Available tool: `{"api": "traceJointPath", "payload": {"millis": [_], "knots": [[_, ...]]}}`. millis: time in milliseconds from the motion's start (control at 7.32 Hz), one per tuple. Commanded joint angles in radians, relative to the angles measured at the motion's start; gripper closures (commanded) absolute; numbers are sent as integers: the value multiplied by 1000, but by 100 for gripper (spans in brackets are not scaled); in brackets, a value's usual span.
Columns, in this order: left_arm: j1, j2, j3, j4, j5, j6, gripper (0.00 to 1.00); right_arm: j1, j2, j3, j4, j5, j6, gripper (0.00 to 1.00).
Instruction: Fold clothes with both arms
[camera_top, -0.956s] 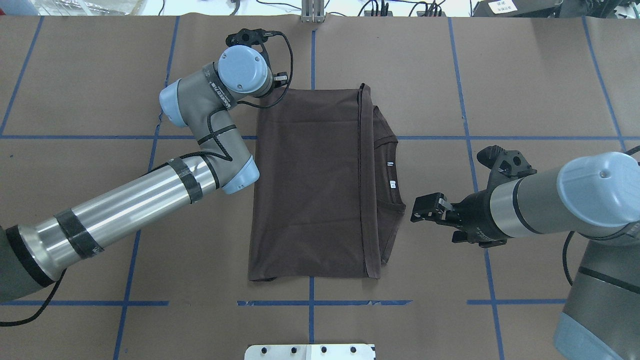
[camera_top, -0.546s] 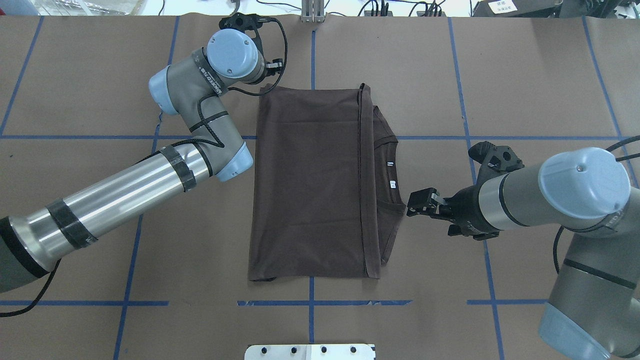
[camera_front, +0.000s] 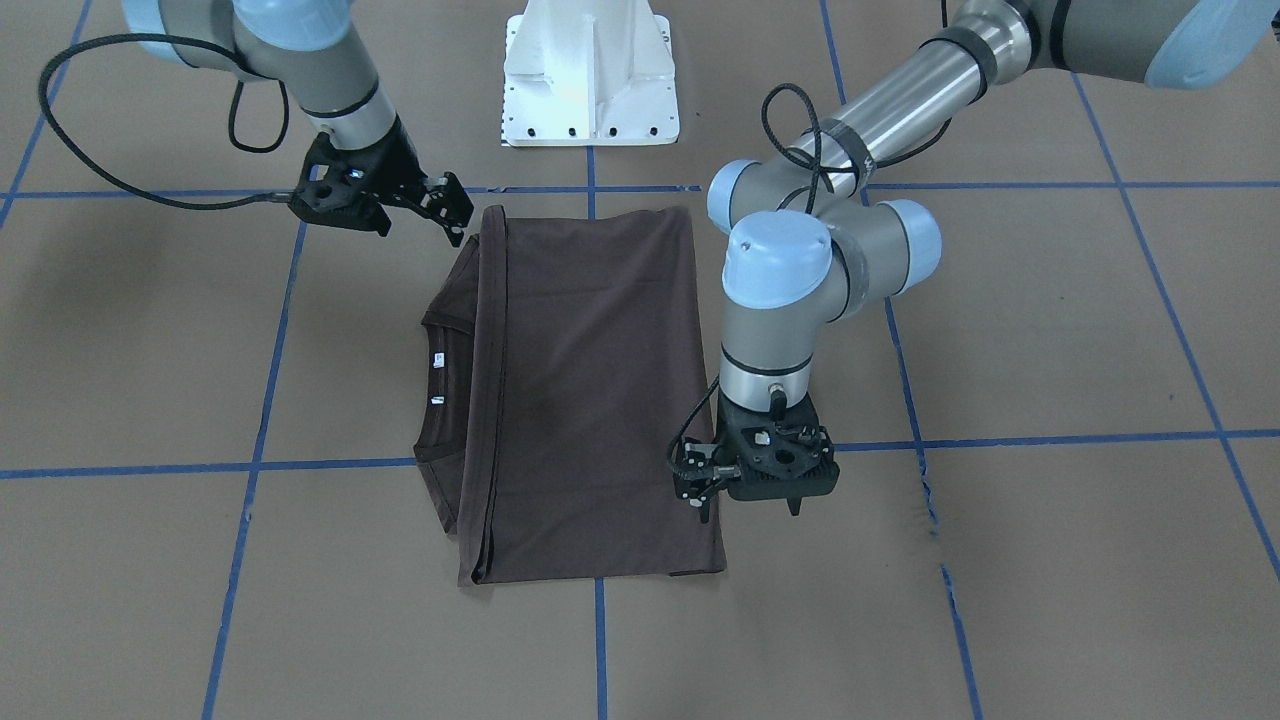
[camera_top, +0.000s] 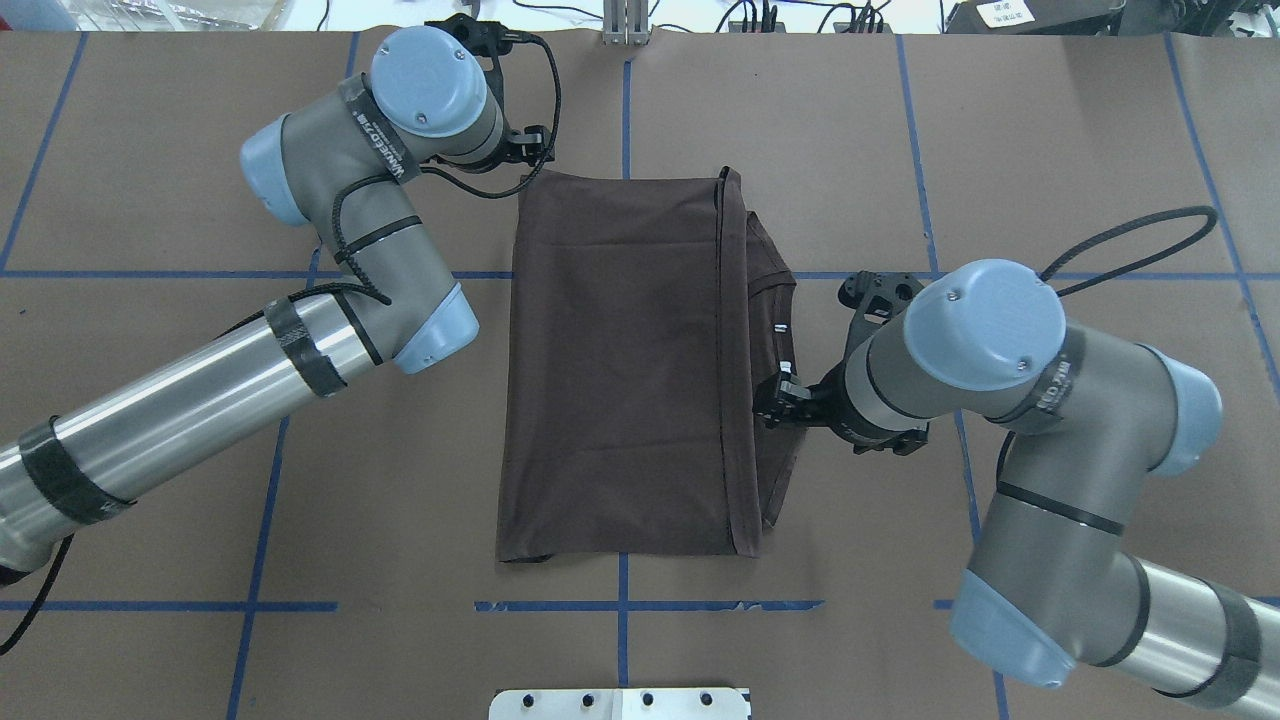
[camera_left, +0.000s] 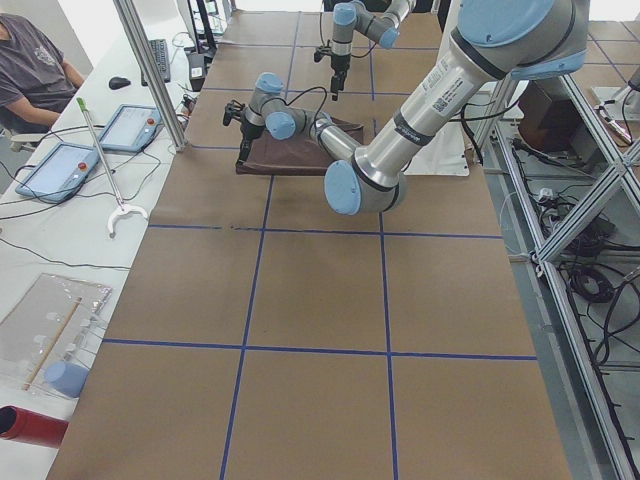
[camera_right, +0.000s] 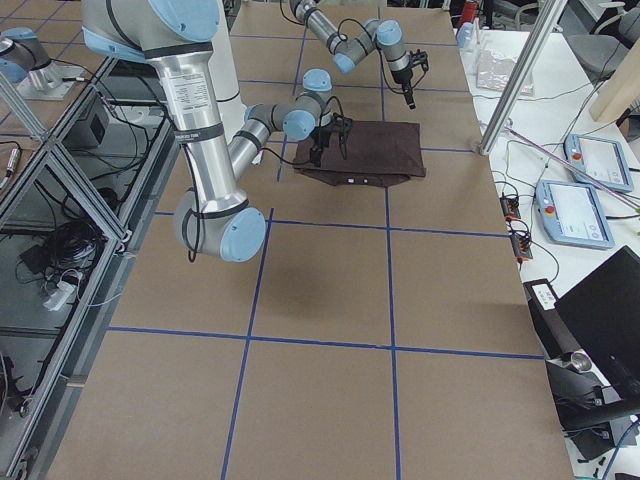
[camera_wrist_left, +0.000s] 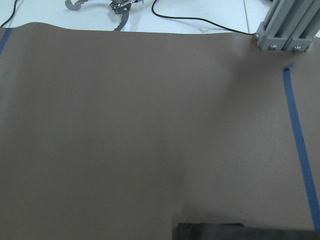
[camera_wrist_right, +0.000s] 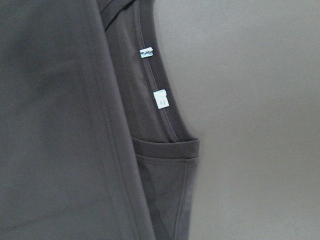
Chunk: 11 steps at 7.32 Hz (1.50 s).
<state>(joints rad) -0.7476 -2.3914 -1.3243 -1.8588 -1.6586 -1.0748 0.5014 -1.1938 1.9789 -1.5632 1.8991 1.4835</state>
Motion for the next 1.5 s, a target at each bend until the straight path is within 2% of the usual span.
{"api": "traceJointPath", "payload": {"millis": [0, 137, 273, 683, 1366], "knots": [[1, 76, -207, 85, -56, 13, 0, -62, 100, -93, -93, -35, -88, 0], [1, 98, -235, 90, -61, 13, 0, -87, 152, -127, -176, -40, -106, 0], [1, 101, -240, 90, -61, 13, 0, -118, 180, -149, -198, -55, -121, 0], [1, 103, -242, 90, -63, 10, 0, -161, 194, -222, -199, -48, -167, 0], [1, 103, -240, 89, -63, 2, 0, -161, 183, -216, -244, -41, -223, 0]]}}
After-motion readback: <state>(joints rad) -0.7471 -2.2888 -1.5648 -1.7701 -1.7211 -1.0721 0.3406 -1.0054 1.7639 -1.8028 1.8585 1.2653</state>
